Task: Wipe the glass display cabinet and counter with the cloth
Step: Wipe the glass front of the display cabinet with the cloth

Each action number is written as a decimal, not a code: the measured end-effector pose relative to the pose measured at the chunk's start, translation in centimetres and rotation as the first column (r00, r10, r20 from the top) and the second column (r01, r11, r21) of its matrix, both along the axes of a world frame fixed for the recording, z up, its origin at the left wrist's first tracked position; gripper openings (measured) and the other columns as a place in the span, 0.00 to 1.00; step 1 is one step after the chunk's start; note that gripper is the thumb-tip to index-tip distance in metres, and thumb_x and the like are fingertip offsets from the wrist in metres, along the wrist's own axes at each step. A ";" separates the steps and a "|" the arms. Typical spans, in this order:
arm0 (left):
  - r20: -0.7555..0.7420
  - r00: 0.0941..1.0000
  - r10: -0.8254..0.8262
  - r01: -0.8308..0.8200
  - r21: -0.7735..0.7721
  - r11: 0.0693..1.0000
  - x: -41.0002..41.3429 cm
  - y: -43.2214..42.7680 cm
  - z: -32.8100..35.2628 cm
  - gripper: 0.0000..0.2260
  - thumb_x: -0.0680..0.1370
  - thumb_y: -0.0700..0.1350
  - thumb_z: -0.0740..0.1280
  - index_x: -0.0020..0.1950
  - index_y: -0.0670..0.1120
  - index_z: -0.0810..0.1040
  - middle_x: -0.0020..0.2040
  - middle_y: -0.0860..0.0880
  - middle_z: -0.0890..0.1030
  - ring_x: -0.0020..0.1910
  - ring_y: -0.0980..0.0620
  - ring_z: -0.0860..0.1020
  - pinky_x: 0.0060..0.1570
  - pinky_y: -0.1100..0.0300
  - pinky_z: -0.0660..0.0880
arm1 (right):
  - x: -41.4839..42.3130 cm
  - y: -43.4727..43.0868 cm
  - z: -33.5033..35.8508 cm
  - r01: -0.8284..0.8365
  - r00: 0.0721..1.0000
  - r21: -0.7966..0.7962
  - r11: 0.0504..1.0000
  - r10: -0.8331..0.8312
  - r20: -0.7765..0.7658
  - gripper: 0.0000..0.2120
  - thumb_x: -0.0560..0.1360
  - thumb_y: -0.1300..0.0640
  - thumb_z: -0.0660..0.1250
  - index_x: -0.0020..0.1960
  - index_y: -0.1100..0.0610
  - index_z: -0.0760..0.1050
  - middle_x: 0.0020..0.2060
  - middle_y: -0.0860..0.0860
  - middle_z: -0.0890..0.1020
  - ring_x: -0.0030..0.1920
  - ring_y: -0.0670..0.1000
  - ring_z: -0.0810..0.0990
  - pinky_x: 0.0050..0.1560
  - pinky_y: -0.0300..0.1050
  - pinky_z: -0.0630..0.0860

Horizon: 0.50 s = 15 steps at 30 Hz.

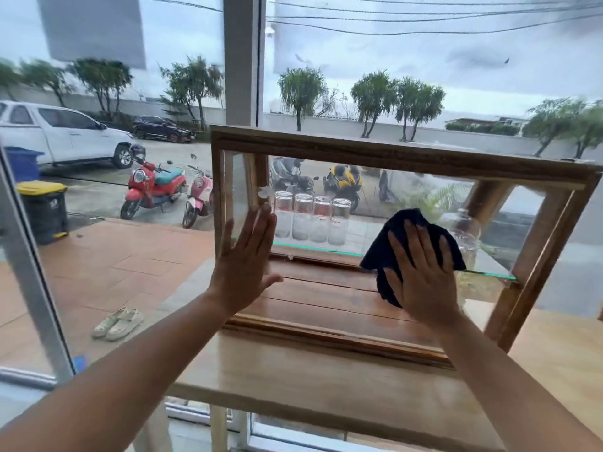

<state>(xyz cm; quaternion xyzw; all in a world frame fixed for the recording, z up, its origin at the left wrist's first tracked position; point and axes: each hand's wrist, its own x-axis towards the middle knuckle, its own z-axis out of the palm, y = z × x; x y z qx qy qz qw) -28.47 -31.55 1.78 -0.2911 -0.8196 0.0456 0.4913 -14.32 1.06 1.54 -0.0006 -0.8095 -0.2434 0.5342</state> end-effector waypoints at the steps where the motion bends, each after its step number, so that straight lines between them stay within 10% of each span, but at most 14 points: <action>1: 0.022 1.000 0.016 -0.016 0.009 1.000 -0.7 -1.2 0.0 0.61 0.67 0.71 0.71 0.82 0.38 0.42 0.83 0.39 0.45 0.82 0.40 0.47 0.78 0.37 0.43 | -0.3 -0.8 0.6 0.016 0.999 -0.060 0.998 -0.018 -0.040 0.29 0.82 0.49 0.61 0.80 0.57 0.59 0.80 0.59 0.57 0.80 0.60 0.57 0.79 0.62 0.52; 8: 0.125 0.992 0.001 0.001 -0.017 1.000 -2.8 -3.7 -0.1 0.64 0.65 0.77 0.66 0.81 0.38 0.39 0.82 0.37 0.47 0.82 0.39 0.48 0.77 0.35 0.48 | -4.5 -7.9 4.8 0.028 0.975 -0.279 0.960 -0.087 -0.203 0.30 0.85 0.46 0.56 0.81 0.59 0.56 0.80 0.61 0.54 0.81 0.61 0.53 0.79 0.62 0.51; 15: 0.098 0.995 -0.008 0.019 -0.106 0.994 -4.1 -5.1 0.1 0.65 0.61 0.75 0.71 0.82 0.38 0.47 0.83 0.40 0.48 0.82 0.41 0.49 0.77 0.35 0.49 | -3.6 -6.1 -3.7 -0.067 0.980 0.242 0.968 0.018 0.199 0.31 0.80 0.48 0.65 0.80 0.55 0.61 0.79 0.56 0.61 0.75 0.59 0.67 0.77 0.59 0.57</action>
